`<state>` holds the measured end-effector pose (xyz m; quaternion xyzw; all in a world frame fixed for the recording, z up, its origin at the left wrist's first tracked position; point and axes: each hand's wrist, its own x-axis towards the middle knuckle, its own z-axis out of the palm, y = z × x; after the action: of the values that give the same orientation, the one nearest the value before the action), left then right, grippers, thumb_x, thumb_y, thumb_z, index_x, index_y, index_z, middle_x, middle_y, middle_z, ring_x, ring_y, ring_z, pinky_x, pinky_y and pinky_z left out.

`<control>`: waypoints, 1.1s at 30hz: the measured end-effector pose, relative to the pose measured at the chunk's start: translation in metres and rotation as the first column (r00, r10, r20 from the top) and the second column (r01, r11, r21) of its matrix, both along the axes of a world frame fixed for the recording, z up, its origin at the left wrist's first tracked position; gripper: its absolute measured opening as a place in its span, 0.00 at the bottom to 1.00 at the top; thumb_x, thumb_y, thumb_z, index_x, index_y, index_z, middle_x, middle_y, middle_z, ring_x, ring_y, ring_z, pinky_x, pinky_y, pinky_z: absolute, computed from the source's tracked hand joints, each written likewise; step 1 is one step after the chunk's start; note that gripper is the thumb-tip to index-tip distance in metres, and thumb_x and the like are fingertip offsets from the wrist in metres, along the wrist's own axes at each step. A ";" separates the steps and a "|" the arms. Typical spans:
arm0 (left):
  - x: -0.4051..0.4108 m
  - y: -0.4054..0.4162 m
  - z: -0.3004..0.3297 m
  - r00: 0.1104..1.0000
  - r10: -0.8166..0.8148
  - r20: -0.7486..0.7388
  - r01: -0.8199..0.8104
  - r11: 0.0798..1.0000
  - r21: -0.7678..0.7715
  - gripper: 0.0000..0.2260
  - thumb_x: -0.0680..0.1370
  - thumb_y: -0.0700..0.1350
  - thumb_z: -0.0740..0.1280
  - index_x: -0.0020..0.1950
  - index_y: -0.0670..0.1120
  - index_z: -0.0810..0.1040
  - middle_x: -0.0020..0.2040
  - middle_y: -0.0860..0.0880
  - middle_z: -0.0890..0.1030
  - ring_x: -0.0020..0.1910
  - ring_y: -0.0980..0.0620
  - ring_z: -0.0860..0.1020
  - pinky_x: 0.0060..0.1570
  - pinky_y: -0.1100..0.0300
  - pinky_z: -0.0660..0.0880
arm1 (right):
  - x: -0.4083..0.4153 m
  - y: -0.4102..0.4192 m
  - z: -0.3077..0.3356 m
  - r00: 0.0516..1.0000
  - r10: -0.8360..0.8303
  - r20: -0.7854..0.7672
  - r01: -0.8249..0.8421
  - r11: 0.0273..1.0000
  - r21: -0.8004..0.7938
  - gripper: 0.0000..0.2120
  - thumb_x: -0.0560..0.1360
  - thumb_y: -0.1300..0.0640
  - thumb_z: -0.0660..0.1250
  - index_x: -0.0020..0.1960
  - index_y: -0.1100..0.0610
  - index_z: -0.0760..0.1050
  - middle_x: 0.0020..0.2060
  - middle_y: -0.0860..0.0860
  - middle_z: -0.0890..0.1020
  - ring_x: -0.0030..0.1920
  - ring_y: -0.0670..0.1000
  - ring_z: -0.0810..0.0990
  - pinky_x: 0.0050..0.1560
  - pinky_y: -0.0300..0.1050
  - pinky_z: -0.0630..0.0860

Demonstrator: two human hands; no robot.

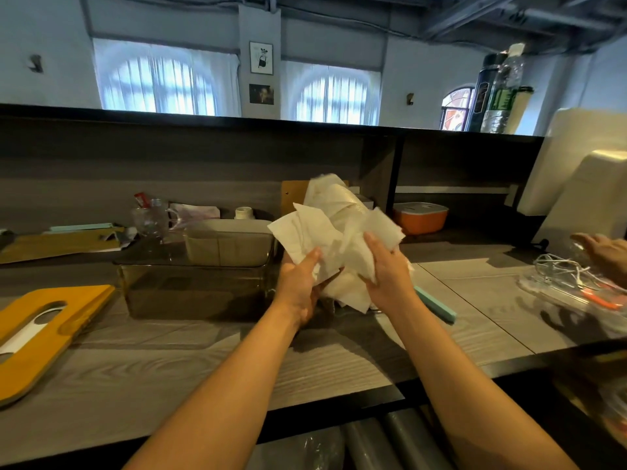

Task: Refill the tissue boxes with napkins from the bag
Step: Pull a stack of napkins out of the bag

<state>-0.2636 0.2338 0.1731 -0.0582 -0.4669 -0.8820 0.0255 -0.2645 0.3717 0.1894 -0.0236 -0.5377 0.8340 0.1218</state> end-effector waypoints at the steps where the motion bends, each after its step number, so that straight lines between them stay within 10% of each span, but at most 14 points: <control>1: 0.001 0.000 -0.001 1.000 -0.001 -0.011 0.001 1.000 -0.015 0.12 0.82 0.41 0.64 0.62 0.54 0.74 0.56 0.48 0.82 0.55 0.46 0.82 0.53 0.43 0.80 | -0.002 -0.004 -0.001 0.999 0.019 0.031 -0.022 0.997 0.077 0.11 0.77 0.52 0.69 0.59 0.49 0.73 0.52 0.54 0.82 0.52 0.56 0.83 0.54 0.59 0.80; 17: -0.005 -0.014 0.004 0.978 -0.036 0.205 0.038 0.999 -0.008 0.19 0.78 0.56 0.67 0.66 0.49 0.78 0.57 0.44 0.84 0.55 0.42 0.83 0.47 0.47 0.82 | -0.001 -0.003 -0.001 0.994 0.077 -0.072 -0.043 0.920 0.389 0.14 0.71 0.60 0.75 0.51 0.47 0.77 0.54 0.53 0.82 0.55 0.56 0.81 0.58 0.61 0.78; 25: -0.008 -0.014 0.001 0.971 -0.012 0.239 -0.004 0.998 0.065 0.15 0.82 0.49 0.64 0.67 0.46 0.76 0.57 0.44 0.83 0.53 0.44 0.82 0.48 0.48 0.81 | 0.003 0.002 0.004 0.979 -0.108 -0.174 0.136 0.979 0.155 0.11 0.75 0.58 0.70 0.56 0.48 0.75 0.52 0.52 0.81 0.58 0.58 0.79 0.60 0.61 0.76; 33: -0.003 -0.011 0.002 0.958 -0.137 0.251 0.144 0.990 -0.009 0.09 0.82 0.42 0.62 0.61 0.45 0.76 0.55 0.42 0.82 0.54 0.40 0.80 0.48 0.47 0.80 | 0.008 0.010 0.009 0.960 0.148 -0.238 -0.148 0.989 0.019 0.17 0.77 0.58 0.66 0.65 0.56 0.72 0.49 0.54 0.79 0.51 0.53 0.81 0.46 0.49 0.81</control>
<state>-0.2663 0.2225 0.1753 0.0199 -0.4728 -0.8756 -0.0971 -0.2565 0.3815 0.1988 0.1173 -0.5199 0.8371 0.1231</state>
